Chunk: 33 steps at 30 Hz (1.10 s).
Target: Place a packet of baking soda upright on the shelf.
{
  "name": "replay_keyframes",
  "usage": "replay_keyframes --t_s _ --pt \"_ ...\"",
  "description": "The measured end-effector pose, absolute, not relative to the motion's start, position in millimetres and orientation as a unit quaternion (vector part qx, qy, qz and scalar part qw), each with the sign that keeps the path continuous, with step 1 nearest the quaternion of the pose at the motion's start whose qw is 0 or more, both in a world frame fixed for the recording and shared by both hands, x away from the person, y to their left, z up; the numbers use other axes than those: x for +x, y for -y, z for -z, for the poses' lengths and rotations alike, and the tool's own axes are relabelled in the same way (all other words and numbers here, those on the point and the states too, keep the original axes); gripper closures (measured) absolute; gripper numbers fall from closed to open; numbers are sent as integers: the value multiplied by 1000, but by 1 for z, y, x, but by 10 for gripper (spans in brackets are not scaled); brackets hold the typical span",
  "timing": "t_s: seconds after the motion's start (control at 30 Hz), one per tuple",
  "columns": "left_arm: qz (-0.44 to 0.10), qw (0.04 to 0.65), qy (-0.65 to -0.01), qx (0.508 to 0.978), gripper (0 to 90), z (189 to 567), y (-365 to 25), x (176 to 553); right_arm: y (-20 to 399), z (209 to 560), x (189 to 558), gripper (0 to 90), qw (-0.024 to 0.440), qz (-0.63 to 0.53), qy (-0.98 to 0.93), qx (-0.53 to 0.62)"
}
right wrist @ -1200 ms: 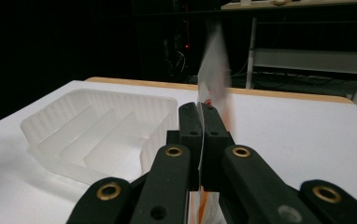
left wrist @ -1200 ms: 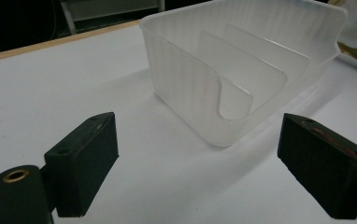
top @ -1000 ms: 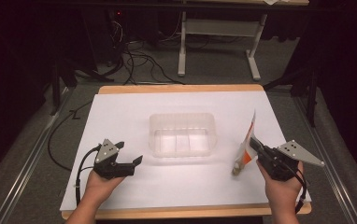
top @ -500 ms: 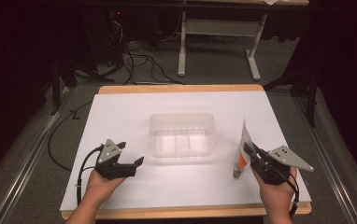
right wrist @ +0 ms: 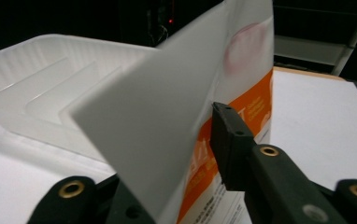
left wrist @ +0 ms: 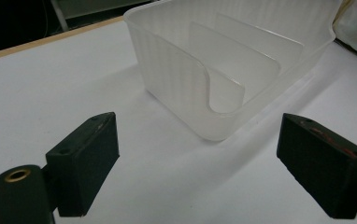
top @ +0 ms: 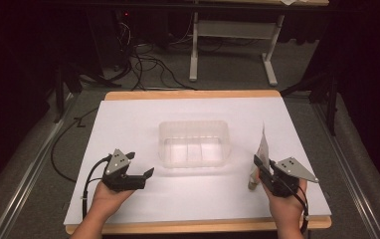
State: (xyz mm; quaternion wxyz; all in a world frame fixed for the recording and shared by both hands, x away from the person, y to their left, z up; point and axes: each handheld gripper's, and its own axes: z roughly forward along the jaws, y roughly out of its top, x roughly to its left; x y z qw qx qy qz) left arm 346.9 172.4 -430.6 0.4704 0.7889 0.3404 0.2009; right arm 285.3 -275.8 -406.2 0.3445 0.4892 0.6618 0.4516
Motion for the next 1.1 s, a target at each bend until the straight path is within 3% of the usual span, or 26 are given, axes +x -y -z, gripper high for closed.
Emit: replay_keyframes --t_s 0.17,0.77,1.1 --pt "-199 470 -340 790 136 431 -172 347 280 404 284 894 344 -456 -653 497" --pt "-200 471 -340 789 142 430 -173 347 296 392 278 900 349 -474 -638 496" --pt "-201 477 -344 784 142 428 -176 347 283 384 276 900 356 -482 -646 473"
